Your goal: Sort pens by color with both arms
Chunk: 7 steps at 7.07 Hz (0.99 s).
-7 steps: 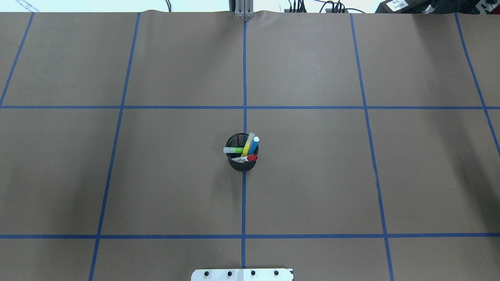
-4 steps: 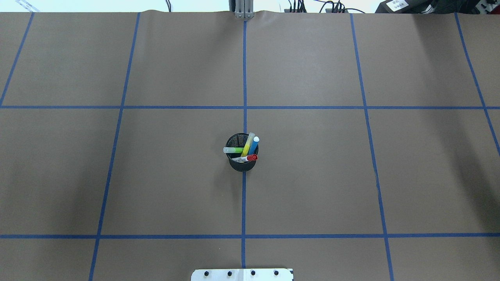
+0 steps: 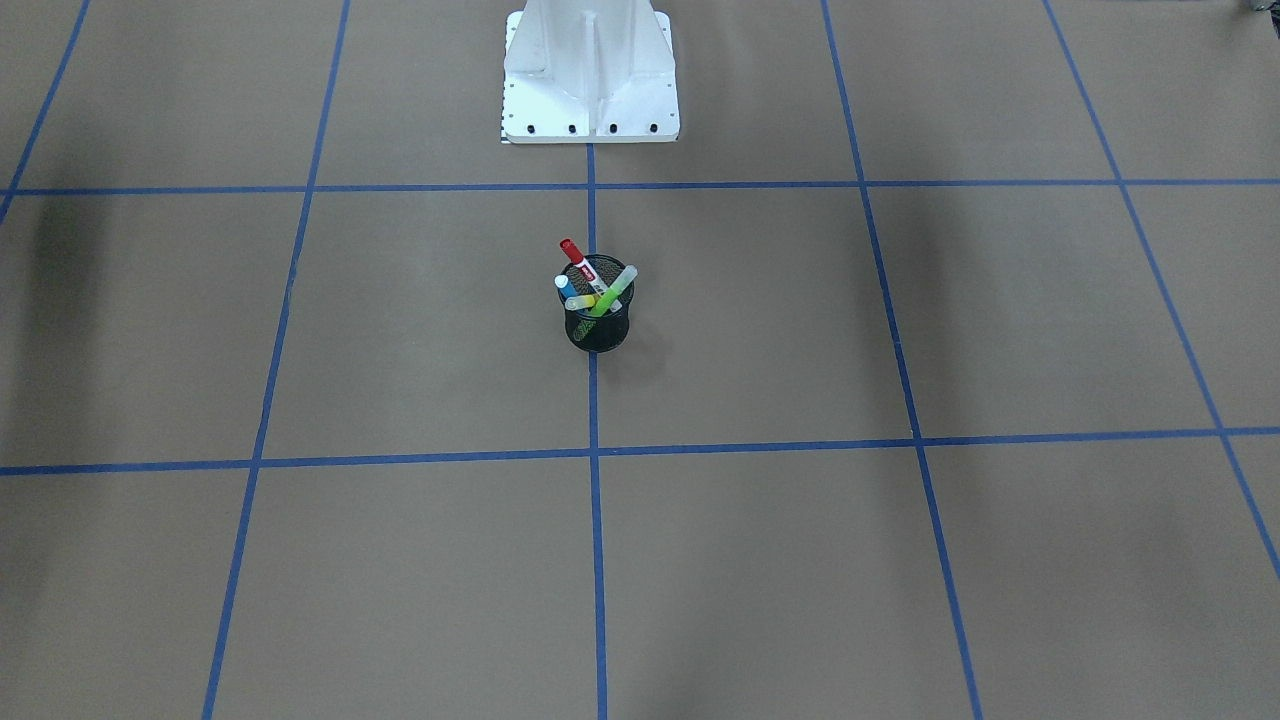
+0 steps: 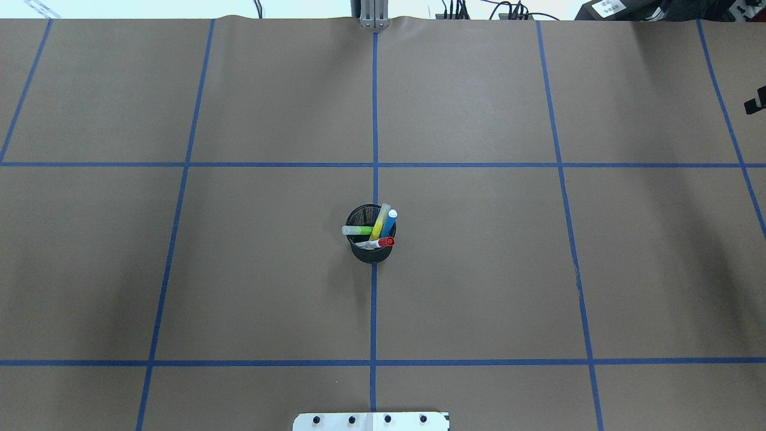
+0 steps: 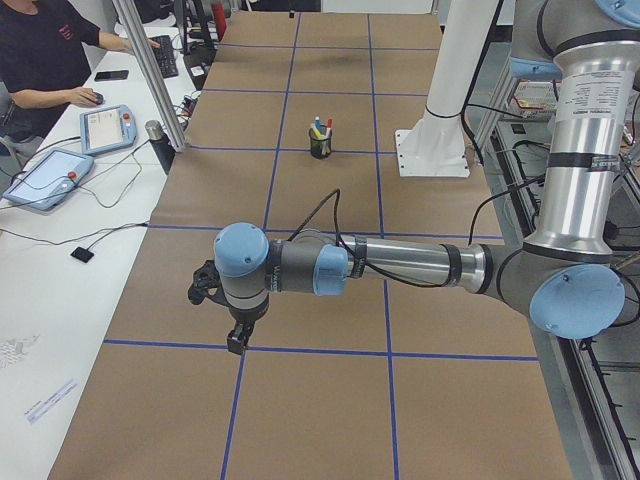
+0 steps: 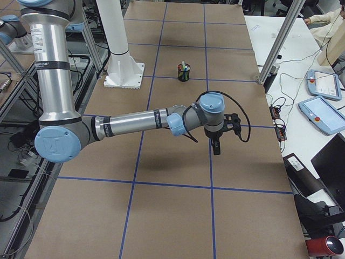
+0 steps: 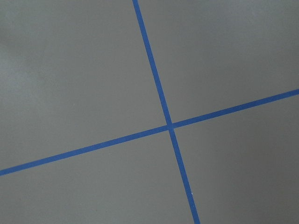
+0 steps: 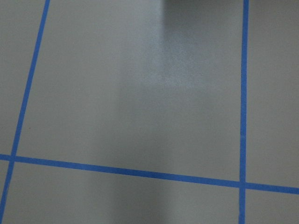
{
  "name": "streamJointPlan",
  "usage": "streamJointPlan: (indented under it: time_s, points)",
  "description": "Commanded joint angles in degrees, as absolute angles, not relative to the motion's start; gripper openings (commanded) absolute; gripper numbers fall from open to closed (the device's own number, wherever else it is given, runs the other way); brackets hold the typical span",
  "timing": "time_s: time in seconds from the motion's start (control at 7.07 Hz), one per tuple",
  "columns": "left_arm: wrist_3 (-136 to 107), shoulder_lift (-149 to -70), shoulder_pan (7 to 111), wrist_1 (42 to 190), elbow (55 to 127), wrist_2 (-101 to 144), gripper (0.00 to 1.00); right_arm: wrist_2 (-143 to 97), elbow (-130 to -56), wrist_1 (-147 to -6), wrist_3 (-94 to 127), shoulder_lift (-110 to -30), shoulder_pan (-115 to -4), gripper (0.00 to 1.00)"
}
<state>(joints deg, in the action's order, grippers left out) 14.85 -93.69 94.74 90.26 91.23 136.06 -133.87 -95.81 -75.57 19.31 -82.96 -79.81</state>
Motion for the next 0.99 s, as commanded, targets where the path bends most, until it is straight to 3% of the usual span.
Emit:
streamJointPlan:
  time_s: [0.0,0.85]
  points:
    - [14.59,-93.69,94.75,90.18,91.23,136.05,0.99,-134.03,-98.32,-75.41,31.9,-79.56,-76.05,0.99]
    - [11.78,-93.69,94.66,90.26,91.32,136.14,0.99,-128.26,-100.2,-82.18,52.23,-61.37,-56.73,0.98]
